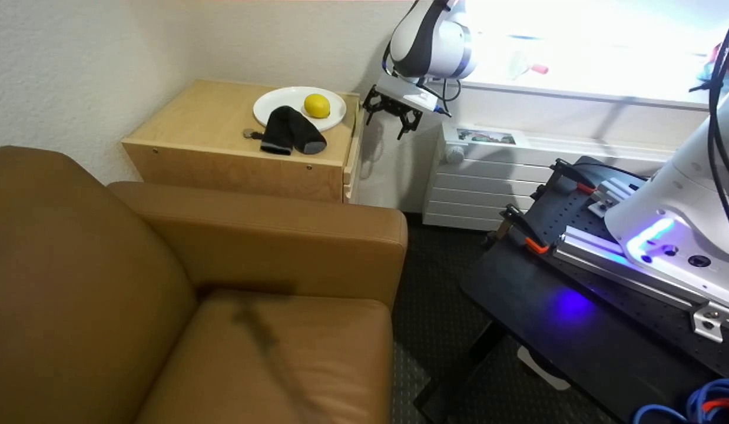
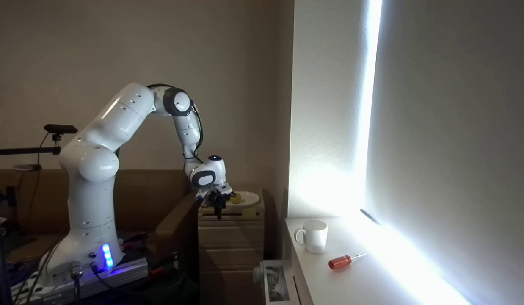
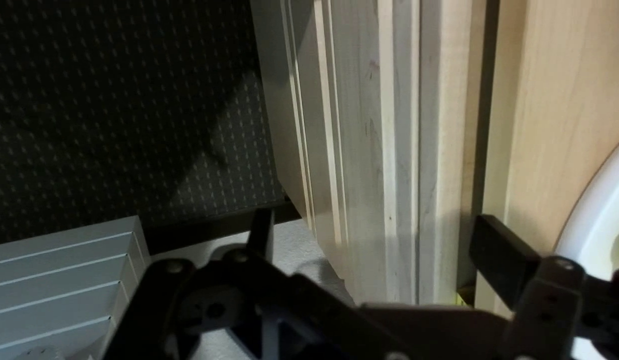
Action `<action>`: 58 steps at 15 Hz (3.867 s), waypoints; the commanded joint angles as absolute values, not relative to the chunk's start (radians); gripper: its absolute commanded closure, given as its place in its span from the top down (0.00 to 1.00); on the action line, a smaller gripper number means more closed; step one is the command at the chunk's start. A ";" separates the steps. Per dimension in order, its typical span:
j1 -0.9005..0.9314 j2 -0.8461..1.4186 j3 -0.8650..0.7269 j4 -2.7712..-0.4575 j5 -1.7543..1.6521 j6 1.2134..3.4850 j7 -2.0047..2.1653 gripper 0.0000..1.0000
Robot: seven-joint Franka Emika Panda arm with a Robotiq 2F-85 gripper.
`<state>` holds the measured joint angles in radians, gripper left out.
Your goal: Pick the sock on the drawer tray, put it on the drawer top, close and open the drawer, then pick the sock and put it on the drawer tray
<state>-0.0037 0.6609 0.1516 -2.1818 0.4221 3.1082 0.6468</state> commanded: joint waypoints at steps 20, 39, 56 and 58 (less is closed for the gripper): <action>0.073 0.841 0.189 -2.033 0.485 3.152 0.656 1.00; 0.194 0.814 -0.014 -2.049 0.467 3.022 0.700 1.00; 0.014 0.700 0.164 -2.112 0.506 3.063 0.544 1.00; 0.021 0.722 0.173 -2.094 0.513 3.082 0.550 1.00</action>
<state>-0.0003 0.6908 0.1753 -2.1256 0.4853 3.0658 0.5523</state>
